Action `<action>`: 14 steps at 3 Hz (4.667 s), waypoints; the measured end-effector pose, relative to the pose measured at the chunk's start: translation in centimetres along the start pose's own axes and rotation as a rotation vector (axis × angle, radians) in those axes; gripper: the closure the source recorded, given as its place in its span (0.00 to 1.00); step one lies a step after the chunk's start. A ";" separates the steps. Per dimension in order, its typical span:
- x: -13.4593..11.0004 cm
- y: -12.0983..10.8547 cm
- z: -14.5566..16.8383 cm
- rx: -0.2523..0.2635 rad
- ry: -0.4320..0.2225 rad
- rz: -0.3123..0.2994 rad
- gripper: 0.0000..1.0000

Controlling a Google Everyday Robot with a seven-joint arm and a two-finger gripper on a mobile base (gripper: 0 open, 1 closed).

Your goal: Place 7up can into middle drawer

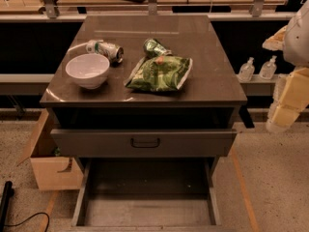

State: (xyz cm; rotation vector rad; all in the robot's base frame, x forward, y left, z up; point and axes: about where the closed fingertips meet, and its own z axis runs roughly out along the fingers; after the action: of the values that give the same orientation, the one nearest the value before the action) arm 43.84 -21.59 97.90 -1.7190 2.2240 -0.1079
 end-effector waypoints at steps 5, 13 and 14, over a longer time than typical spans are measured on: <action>-17.4 -10.5 3.5 0.110 -0.475 0.165 0.00; -31.2 -20.0 17.2 0.174 -0.617 0.089 0.00; -33.1 -19.7 19.2 0.147 -0.614 0.056 0.00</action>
Offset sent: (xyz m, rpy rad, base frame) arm 0.0142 0.0209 0.0101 0.1082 -0.0175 -0.0033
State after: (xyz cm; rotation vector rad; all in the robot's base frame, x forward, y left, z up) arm 75.17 7.29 91.75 -1.3713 1.7565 0.2346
